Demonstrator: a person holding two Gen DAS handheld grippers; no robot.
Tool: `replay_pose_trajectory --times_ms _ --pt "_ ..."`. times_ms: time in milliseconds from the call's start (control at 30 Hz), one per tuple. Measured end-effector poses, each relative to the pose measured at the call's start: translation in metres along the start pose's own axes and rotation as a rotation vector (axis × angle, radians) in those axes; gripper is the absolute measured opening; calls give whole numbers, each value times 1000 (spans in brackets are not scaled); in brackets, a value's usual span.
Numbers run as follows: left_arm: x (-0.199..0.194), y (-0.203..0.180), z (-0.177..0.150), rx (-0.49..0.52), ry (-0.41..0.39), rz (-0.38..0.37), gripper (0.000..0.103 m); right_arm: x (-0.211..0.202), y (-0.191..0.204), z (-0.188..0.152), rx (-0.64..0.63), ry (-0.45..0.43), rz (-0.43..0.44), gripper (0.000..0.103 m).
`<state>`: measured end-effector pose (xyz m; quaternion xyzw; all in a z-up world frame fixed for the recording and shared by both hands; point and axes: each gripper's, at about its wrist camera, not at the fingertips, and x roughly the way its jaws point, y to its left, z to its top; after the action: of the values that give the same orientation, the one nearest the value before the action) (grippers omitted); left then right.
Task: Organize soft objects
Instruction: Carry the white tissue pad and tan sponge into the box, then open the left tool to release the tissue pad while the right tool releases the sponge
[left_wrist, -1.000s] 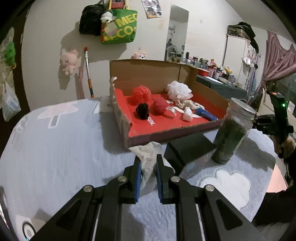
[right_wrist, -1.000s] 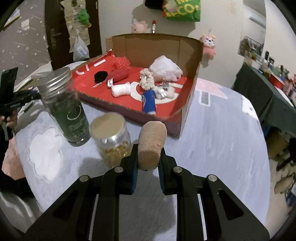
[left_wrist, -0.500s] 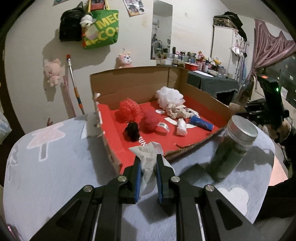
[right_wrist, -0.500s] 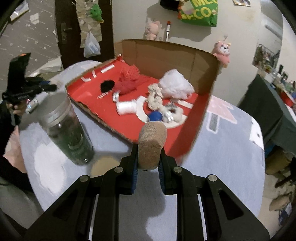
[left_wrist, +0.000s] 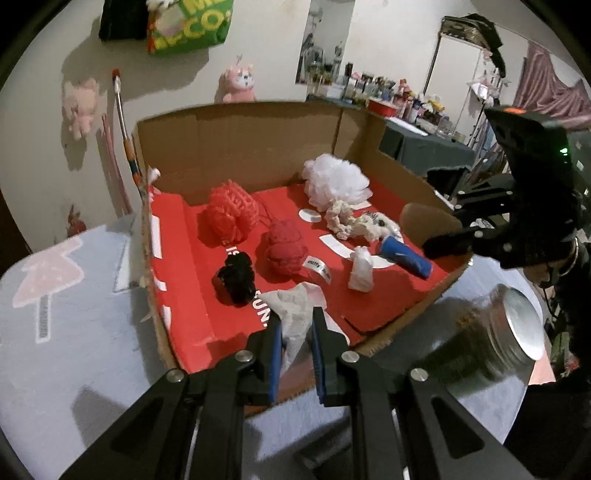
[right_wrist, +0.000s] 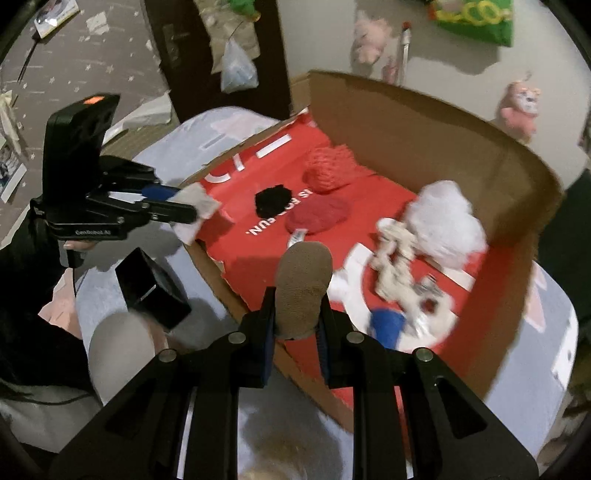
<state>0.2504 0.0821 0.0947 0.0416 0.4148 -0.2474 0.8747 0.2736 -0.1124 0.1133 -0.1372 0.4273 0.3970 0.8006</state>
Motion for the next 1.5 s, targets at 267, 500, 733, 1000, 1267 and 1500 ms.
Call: replay_pose_trajectory --times_ms 267,500,733,1000,1267,1500 --pt "36 6 9 -21 111 23 15 53 2 32 -35 134 92 18" --pt "49 9 14 -32 162 31 15 87 7 40 -59 236 110 20" --pt "64 12 15 -45 225 55 15 108 10 45 -57 301 77 20" --pt "76 12 14 -40 259 82 16 122 16 43 -77 353 23 22" --pt "79 10 15 -30 262 99 22 127 20 44 -72 345 1 50" --pt "66 4 14 -27 223 110 47 115 12 51 -56 294 -24 57"
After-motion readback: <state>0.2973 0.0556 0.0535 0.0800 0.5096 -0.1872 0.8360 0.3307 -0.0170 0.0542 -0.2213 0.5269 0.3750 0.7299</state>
